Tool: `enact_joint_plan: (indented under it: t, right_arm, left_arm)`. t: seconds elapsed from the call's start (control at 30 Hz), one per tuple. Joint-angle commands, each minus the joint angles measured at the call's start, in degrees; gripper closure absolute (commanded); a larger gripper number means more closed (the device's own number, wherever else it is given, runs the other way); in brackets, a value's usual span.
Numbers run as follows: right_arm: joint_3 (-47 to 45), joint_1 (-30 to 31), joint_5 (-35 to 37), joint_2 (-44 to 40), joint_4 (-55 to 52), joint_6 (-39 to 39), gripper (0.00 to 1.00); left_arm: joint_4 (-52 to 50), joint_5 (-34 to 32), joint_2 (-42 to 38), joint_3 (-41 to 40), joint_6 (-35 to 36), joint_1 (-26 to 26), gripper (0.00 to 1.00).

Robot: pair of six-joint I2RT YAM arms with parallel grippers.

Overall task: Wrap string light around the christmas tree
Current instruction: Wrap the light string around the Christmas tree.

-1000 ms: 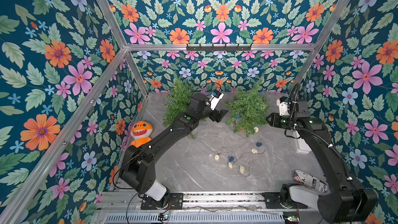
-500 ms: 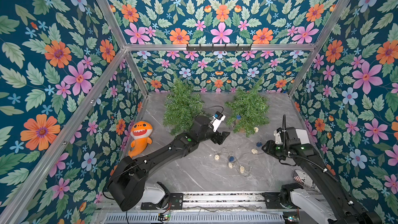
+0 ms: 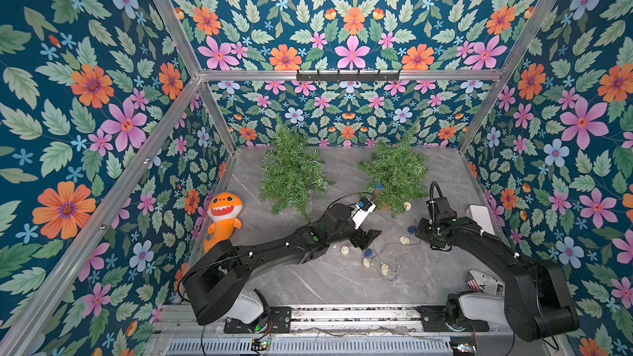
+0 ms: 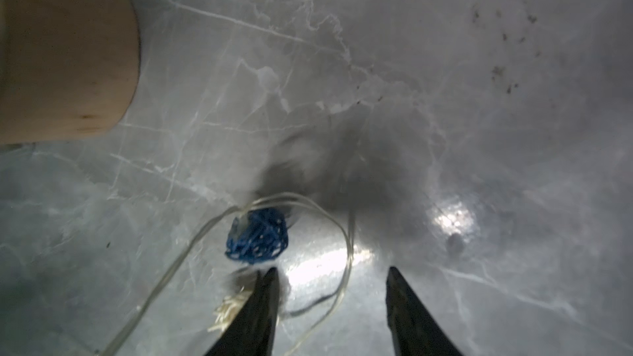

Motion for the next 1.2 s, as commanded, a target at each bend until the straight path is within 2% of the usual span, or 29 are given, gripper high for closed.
enact_joint_plan:
  t: [0.0,0.1,0.23,0.3,0.4,0.57,0.87,1.0,1.17]
  right_arm:
    - [0.08,0.01,0.63,3.21,4.46,-0.75,0.54]
    - [2.56,0.0,0.14,6.27,2.86,-1.57,0.61]
    - [4.77,-0.01,0.18,9.46,0.24,-2.18,0.78]
    - [4.22,0.04,0.54,8.77,-0.12,-2.67,0.86]
    - [2.64,-0.02,0.85,5.13,0.04,-2.98,0.94]
    - [3.21,0.22,0.72,-4.7,-5.85,-3.6,0.98]
    - [11.95,0.69,8.42,-24.26,-26.58,-9.56,1.0]
    - [21.57,0.69,6.99,-26.83,-31.19,-13.34,1.0]
    - [34.9,0.7,5.37,-22.97,-33.82,-18.64,1.0]
  left_arm:
    - [1.82,-0.19,0.36,0.59,1.04,-0.01,0.13]
    - [1.74,-0.38,0.56,1.19,1.12,-0.06,0.13]
    - [1.13,-2.44,-0.12,1.87,1.63,0.0,0.13]
    - [0.86,-3.81,-0.98,1.83,2.3,0.05,0.12]
    - [0.88,-3.65,-1.59,1.88,2.31,0.21,0.12]
    - [2.08,-2.97,-0.89,2.03,0.49,0.14,0.1]
    - [4.91,-0.67,1.14,3.44,1.01,0.14,0.09]
    - [4.46,0.25,1.78,4.81,1.56,0.05,0.09]
    - [4.3,-0.35,1.97,5.87,2.26,0.05,0.09]
